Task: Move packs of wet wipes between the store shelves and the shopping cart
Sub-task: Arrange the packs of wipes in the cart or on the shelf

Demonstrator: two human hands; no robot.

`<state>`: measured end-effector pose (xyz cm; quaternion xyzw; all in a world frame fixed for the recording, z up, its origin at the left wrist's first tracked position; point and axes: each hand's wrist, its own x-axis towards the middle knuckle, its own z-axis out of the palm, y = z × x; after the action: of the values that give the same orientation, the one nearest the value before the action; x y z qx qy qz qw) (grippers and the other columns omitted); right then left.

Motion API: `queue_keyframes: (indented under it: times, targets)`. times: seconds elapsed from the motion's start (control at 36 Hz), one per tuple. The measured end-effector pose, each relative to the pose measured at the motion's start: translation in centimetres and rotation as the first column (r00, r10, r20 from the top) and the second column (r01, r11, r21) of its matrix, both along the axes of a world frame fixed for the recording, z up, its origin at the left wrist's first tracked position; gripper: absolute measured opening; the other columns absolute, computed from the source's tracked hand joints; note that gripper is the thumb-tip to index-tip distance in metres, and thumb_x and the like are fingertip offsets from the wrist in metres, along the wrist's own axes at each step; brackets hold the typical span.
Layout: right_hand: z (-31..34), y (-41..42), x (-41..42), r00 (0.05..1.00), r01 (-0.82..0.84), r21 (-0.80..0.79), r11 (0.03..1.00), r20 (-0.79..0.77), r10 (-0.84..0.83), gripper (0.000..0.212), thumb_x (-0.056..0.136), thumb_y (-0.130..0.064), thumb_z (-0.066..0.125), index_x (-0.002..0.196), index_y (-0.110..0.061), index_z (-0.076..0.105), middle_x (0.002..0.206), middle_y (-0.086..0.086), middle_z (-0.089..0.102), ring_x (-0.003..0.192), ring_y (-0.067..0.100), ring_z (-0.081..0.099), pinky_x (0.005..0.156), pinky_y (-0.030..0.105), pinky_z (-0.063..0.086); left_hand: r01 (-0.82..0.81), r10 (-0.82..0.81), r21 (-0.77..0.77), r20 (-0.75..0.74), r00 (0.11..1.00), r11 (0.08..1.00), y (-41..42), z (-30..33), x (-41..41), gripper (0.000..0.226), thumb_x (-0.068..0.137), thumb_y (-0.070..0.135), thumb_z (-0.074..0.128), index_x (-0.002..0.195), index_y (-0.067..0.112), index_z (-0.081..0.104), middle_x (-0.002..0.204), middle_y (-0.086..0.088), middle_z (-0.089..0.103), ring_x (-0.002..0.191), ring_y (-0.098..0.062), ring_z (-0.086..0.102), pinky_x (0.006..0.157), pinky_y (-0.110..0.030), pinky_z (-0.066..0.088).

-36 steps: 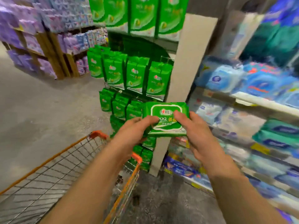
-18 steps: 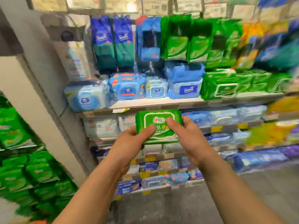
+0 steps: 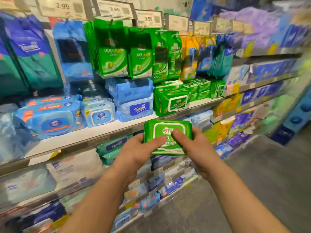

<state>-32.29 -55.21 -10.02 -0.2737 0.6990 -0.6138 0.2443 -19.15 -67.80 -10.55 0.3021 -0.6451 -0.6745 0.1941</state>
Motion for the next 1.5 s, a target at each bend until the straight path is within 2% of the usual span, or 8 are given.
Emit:
queue_keyframes:
  times: [0.33, 0.47, 0.61, 0.78, 0.94, 1.19, 1.33, 1.5]
  targets:
    - [1.1, 0.0, -7.9, 0.979, 0.204, -0.055, 0.977, -0.006, -0.205, 0.064, 0.067, -0.051, 0.084, 0.12, -0.022, 0.064, 0.108, -0.003, 0.077, 0.1, 0.017, 0.074, 0.094, 0.042, 0.057, 0.275, -0.273, 0.016, -0.072, 0.959, 0.961, -2.9, 1.1, -11.0, 0.017, 0.089, 0.024, 0.077, 0.104, 0.017, 0.078, 0.098, 0.003, 0.08, 0.093, -0.014, 0.077, 0.091, -0.033, 0.056]
    - [0.1, 1.4, -11.9, 0.962, 0.273, -0.024, 0.962, -0.002, -0.273, 0.076, 0.062, -0.06, 0.085, 0.125, -0.023, 0.062, 0.113, 0.0, 0.076, 0.103, 0.021, 0.074, 0.097, 0.05, 0.056, 0.309, -0.31, -0.029, -0.007, 0.951, 0.951, -2.6, 0.3, -15.9, 0.033, 0.076, 0.045, 0.085, 0.103, 0.028, 0.078, 0.097, 0.008, 0.08, 0.093, -0.016, 0.076, 0.096, -0.044, 0.056]
    - [-1.0, 2.7, -16.9, 0.948, 0.318, -0.037, 0.947, 0.02, -0.318, 0.085, 0.057, -0.07, 0.084, 0.126, -0.028, 0.061, 0.115, -0.003, 0.075, 0.105, 0.018, 0.073, 0.1, 0.048, 0.054, 0.362, -0.361, 0.019, -0.046, 0.931, 0.932, -1.0, 0.4, -21.1, 0.016, 0.088, 0.02, 0.079, 0.103, 0.015, 0.076, 0.094, 0.0, 0.08, 0.086, -0.017, 0.077, 0.085, -0.036, 0.058]
    - [-2.0, 4.1, -24.4, 0.949, 0.316, -0.059, 0.947, 0.007, -0.316, 0.079, 0.058, -0.074, 0.079, 0.122, -0.031, 0.061, 0.115, -0.003, 0.074, 0.103, 0.015, 0.073, 0.096, 0.047, 0.057, 0.389, -0.388, 0.001, -0.029, 0.921, 0.921, 0.5, 0.6, -28.5, 0.063, 0.063, 0.033, 0.089, 0.119, 0.015, 0.069, 0.105, -0.003, 0.079, 0.099, -0.025, 0.076, 0.098, -0.047, 0.056]
    - [-2.2, 4.5, -32.1, 0.954, 0.301, -0.052, 0.952, 0.004, -0.301, 0.104, 0.042, -0.087, 0.078, 0.128, -0.033, 0.058, 0.118, -0.005, 0.073, 0.105, 0.016, 0.072, 0.096, 0.047, 0.057, 0.304, -0.306, -0.135, 0.007, 0.952, 0.943, 2.0, 1.4, -35.2, 0.027, 0.082, 0.028, 0.083, 0.105, 0.018, 0.073, 0.087, 0.008, 0.079, 0.075, -0.004, 0.075, 0.063, -0.015, 0.053]
    - [-1.0, 2.4, -39.6, 0.996, 0.059, -0.13, 0.99, 0.073, -0.05, 0.027, 0.089, -0.031, 0.071, 0.114, -0.022, 0.071, 0.103, 0.003, 0.078, 0.097, 0.023, 0.075, 0.081, 0.036, 0.062, 0.167, -0.167, -0.118, 0.004, 0.986, 0.979, 1.5, 1.5, -41.3, 0.012, 0.091, 0.027, 0.075, 0.101, 0.021, 0.074, 0.079, 0.015, 0.078, 0.068, 0.002, 0.072, 0.055, -0.009, 0.048]
    - [-2.2, -0.8, -43.0, 0.993, 0.024, -0.141, 0.99, 0.121, -0.007, 0.041, 0.078, -0.028, 0.077, 0.115, -0.016, 0.069, 0.105, 0.008, 0.078, 0.099, 0.03, 0.074, 0.08, 0.04, 0.061, 0.107, -0.09, -0.175, 0.1, 0.991, 0.979, -0.7, 0.4, -43.2, 0.02, 0.086, 0.051, 0.075, 0.102, 0.044, 0.066, 0.094, 0.026, 0.075, 0.081, 0.008, 0.069, 0.073, -0.019, 0.05]
    - [-3.5, -4.8, -46.1, 0.99, -0.022, -0.145, 0.989, 0.134, 0.042, 0.054, 0.072, -0.018, 0.087, 0.119, -0.017, 0.061, 0.096, 0.002, 0.079, 0.085, 0.02, 0.076, 0.062, 0.026, 0.058, 0.06, -0.014, -0.266, 0.172, 0.985, 0.962, -2.7, 0.0, -44.7, 0.032, 0.087, 0.057, 0.069, 0.106, 0.055, 0.043, 0.087, 0.037, 0.053, 0.072, 0.019, 0.052, 0.051, -0.002, 0.039]
